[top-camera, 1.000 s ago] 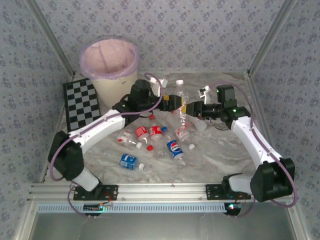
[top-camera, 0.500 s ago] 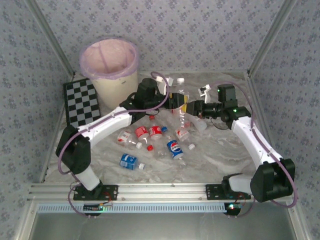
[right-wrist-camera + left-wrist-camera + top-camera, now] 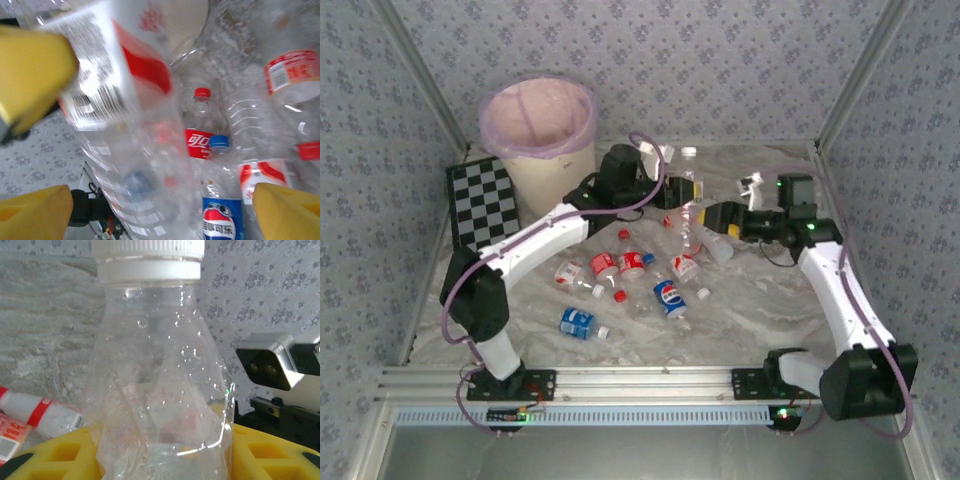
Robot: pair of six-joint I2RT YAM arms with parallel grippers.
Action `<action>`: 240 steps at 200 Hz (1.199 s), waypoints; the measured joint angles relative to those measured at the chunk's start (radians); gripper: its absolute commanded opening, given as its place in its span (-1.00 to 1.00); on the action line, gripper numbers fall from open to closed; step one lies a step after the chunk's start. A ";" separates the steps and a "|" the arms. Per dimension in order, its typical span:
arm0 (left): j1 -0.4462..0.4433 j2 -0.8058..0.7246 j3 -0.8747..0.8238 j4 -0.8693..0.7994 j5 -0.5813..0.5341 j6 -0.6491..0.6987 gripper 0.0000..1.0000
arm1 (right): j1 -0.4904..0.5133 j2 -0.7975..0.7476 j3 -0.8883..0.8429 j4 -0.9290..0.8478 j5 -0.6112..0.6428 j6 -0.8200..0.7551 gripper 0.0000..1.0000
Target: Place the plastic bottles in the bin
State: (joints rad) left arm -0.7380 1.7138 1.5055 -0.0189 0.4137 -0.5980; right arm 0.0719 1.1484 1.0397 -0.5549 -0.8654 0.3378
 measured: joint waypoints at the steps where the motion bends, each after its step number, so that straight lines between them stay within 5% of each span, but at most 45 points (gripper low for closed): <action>1: 0.001 0.000 0.003 -0.002 -0.001 0.001 -0.34 | -0.003 -0.002 0.000 -0.002 0.001 -0.002 0.93; 23: 0.045 -0.004 0.082 -0.028 -0.049 0.026 -0.54 | -0.040 -0.054 0.002 -0.087 0.048 -0.043 0.93; 42: 0.102 -0.017 0.122 -0.035 -0.093 0.050 -1.00 | -0.041 -0.062 -0.003 -0.145 0.095 -0.067 0.93; 173: 0.593 -0.074 0.262 0.039 -0.109 0.002 -1.00 | 0.039 -0.057 -0.067 -0.244 0.269 -0.085 0.92; 240: 0.639 0.138 0.732 -0.382 -0.157 0.233 -1.00 | 0.055 -0.052 -0.067 -0.261 0.309 -0.092 1.00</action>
State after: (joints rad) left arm -0.0990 1.8515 2.2379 -0.4011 0.2569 -0.3653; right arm 0.1265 1.0962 0.9726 -0.8154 -0.5568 0.2455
